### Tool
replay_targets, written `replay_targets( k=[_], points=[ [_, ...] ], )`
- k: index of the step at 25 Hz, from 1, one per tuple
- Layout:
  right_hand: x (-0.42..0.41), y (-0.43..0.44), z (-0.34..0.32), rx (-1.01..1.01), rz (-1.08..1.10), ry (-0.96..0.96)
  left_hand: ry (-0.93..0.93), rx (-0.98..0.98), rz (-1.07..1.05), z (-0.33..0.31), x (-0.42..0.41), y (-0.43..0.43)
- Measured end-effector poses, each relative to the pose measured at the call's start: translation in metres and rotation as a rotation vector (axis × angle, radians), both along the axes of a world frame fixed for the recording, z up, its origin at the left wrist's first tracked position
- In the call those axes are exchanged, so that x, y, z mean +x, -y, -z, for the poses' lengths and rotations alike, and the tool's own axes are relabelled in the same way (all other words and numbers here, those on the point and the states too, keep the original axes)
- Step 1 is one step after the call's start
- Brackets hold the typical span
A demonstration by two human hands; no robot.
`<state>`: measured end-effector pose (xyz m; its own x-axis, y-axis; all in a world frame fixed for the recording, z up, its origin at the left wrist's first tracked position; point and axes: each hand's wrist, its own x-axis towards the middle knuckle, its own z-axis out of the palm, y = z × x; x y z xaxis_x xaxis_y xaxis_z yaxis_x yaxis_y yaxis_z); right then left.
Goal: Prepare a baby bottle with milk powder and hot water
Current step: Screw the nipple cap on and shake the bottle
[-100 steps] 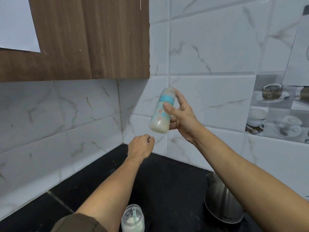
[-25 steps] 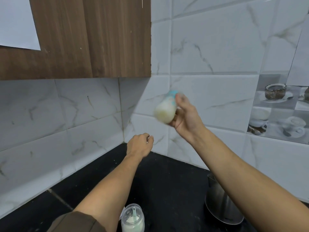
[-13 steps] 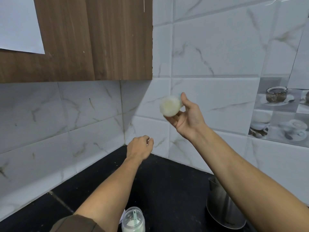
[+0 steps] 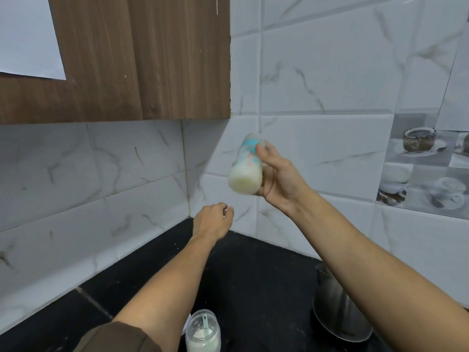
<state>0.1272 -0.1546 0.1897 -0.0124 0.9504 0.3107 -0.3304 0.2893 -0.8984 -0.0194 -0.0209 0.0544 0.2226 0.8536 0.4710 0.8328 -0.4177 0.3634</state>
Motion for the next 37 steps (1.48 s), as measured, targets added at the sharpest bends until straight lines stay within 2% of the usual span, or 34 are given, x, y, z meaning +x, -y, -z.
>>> replay_targets(
  k=[3, 4, 7, 8, 11, 12, 15, 16, 19, 20, 23, 24, 25, 28, 29, 32, 33, 34, 37],
  points=[
    [0.007, -0.005, -0.006, -0.119, 0.101, -0.34, 0.006, 0.012, -0.002, 0.001, -0.002, 0.0],
    [0.008, -0.003, -0.007, -0.128, 0.088, -0.342, 0.006, 0.011, -0.004, 0.001, -0.002, 0.001],
    [0.003, 0.004, 0.003, -0.01, 0.077, -0.025, -0.002, 0.004, -0.004, 0.0, 0.0, 0.0],
    [0.003, 0.001, 0.002, 0.004, 0.08, -0.018, 0.0, 0.009, -0.003, -0.001, 0.001, 0.0],
    [0.005, -0.004, -0.005, -0.116, 0.12, -0.272, 0.008, 0.024, -0.002, -0.004, 0.0, 0.001],
    [0.004, -0.004, -0.005, -0.134, 0.098, -0.263, 0.008, 0.022, -0.001, -0.004, 0.001, 0.001],
    [-0.001, 0.001, 0.003, 0.009, 0.049, 0.024, -0.007, 0.014, 0.005, -0.007, 0.004, 0.002],
    [0.0, 0.0, 0.001, 0.025, 0.047, 0.019, -0.009, 0.018, 0.006, -0.008, 0.004, 0.001],
    [0.005, -0.009, -0.009, -0.094, 0.119, -0.274, -0.005, 0.024, -0.003, -0.007, 0.0, 0.002],
    [0.007, -0.008, -0.01, -0.116, 0.1, -0.28, -0.006, 0.023, -0.004, -0.006, -0.001, 0.001],
    [0.005, 0.002, 0.0, -0.005, -0.012, 0.09, -0.013, 0.011, -0.008, -0.007, 0.001, 0.002],
    [0.004, 0.004, 0.002, 0.026, -0.018, 0.121, -0.013, 0.011, -0.007, -0.008, 0.001, 0.002],
    [0.003, 0.001, -0.002, 0.002, 0.006, 0.065, -0.011, 0.014, -0.004, -0.008, 0.002, 0.002],
    [0.008, -0.007, -0.009, -0.127, 0.146, -0.325, -0.001, 0.009, 0.002, -0.005, 0.004, 0.003],
    [0.009, -0.007, -0.01, -0.151, 0.128, -0.318, -0.003, 0.003, 0.003, -0.005, 0.005, 0.003],
    [0.008, 0.001, -0.003, -0.061, 0.036, 0.053, -0.011, 0.001, 0.005, -0.004, 0.007, 0.001],
    [0.008, 0.003, -0.002, -0.024, 0.019, 0.088, -0.015, 0.006, 0.005, -0.005, 0.007, 0.001],
    [0.009, 0.001, -0.007, -0.038, 0.042, 0.034, -0.015, 0.008, 0.006, -0.005, 0.008, 0.002],
    [0.017, -0.005, -0.014, -0.183, 0.12, -0.376, 0.004, 0.004, 0.007, -0.004, 0.007, 0.002]
  ],
)
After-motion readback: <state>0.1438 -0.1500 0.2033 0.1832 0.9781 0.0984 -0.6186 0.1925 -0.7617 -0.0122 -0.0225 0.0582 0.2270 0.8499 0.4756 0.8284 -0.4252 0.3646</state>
